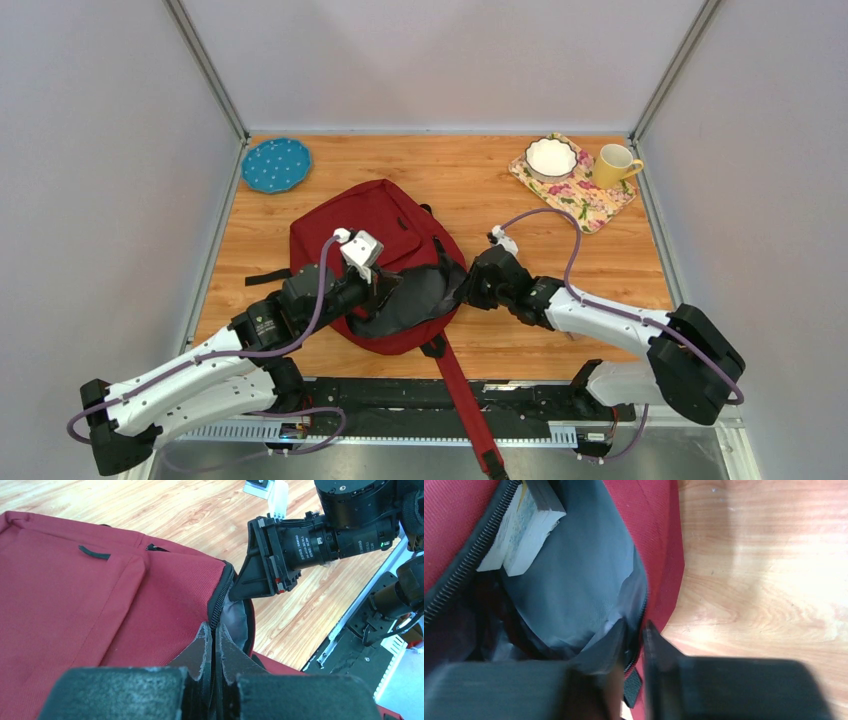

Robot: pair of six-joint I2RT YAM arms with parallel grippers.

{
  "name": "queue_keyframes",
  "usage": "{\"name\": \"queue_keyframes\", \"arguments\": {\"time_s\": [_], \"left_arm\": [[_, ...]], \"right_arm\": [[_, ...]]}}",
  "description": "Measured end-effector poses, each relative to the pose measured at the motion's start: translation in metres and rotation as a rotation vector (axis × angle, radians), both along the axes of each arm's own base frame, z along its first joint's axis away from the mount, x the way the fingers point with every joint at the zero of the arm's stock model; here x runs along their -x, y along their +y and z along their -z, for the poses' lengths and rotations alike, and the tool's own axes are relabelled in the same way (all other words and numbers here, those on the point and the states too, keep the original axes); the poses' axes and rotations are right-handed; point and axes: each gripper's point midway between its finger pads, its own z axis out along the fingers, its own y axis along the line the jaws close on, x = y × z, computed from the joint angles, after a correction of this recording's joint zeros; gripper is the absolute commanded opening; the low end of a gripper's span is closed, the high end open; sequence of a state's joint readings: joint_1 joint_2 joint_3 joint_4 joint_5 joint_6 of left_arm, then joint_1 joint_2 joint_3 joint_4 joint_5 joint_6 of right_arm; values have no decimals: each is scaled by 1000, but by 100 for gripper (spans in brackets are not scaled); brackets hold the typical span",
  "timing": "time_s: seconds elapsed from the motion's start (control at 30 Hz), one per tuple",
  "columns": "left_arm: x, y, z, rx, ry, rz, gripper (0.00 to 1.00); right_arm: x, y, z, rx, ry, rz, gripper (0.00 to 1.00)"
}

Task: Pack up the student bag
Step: Zip the student bag at the center of the board.

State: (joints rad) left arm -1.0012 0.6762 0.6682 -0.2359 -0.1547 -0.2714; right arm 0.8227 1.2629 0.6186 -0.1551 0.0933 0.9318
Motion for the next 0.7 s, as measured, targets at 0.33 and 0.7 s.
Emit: {"name": "queue_keyframes", "arguments": {"time_s": [0.33, 0.7], "left_arm": [[3, -19, 40, 18, 69, 44, 0], [20, -37, 89, 19, 223, 122, 70]], "right_arm": [[3, -10, -28, -26, -49, 14, 0], [5, -26, -31, 25, -73, 40, 0]]}}
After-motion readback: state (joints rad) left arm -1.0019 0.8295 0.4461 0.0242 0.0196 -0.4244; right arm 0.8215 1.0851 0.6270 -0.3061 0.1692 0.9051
